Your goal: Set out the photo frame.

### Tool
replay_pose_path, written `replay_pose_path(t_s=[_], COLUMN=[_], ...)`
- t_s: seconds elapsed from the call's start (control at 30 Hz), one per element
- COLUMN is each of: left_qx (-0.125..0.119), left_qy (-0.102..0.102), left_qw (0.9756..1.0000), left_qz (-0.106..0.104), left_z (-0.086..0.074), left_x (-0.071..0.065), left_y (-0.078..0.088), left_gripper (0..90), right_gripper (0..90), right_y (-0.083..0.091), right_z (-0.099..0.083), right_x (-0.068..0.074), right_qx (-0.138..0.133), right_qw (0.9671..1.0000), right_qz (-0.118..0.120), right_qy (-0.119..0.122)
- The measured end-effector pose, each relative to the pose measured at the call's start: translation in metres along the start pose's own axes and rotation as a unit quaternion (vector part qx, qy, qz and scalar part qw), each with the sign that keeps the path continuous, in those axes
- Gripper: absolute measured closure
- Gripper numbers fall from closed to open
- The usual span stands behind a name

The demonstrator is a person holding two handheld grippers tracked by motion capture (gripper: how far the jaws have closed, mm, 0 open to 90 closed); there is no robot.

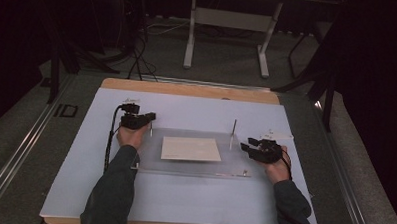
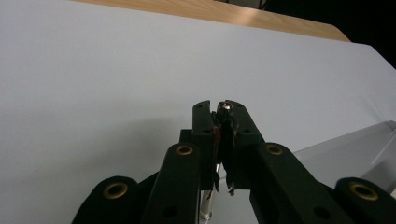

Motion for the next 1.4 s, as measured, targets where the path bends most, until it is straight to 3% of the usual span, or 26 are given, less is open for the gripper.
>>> replay_pose_path(t_s=[0.13,0.27,0.5,0.67,0.87,1.0,1.4], left_qx=[0.001,0.003,0.004,0.004,0.005,0.007,0.012], left_qy=[0.002,0.006,0.007,0.007,0.016,0.026,0.032], left_qw=[1.0000,1.0000,1.0000,1.0000,0.9998,0.9993,0.9992], left_qz=[-0.001,-0.002,-0.004,-0.006,-0.011,-0.026,-0.022], left_z=[0.000,0.001,0.001,0.001,0.001,0.001,0.002], left_x=[0.000,0.000,0.000,0.001,0.001,0.002,0.002], left_y=[0.000,-0.001,-0.001,-0.001,-0.002,-0.001,-0.003], left_gripper=[84.3,84.3,84.2,84.1,83.9,83.2,83.0], right_gripper=[41.7,41.2,41.3,41.3,38.8,37.1,34.4], right_y=[0.002,-0.001,-0.008,-0.010,-0.011,-0.010,-0.007], right_z=[-0.004,-0.008,-0.013,-0.009,-0.003,-0.002,0.004], right_x=[-0.002,-0.002,0.006,0.021,0.026,0.028,0.037], right_qx=[0.003,0.018,0.027,0.004,-0.013,-0.025,-0.058], right_qw=[0.9999,0.9995,0.9989,0.9962,0.9943,0.9922,0.9853], right_qz=[-0.013,-0.019,0.006,0.037,0.036,0.036,0.034], right_qy=[0.010,0.019,0.037,0.079,0.100,0.117,0.157])
Point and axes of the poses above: each handheld gripper's, and its own axes: y roughly backward along the jaws, z roughly out of its top, x roughly to its left, the point moved 8 cm from there along -y, roughly forward along the jaws, and after that the axes turned 8 degrees about x, right-handed, at the moved point
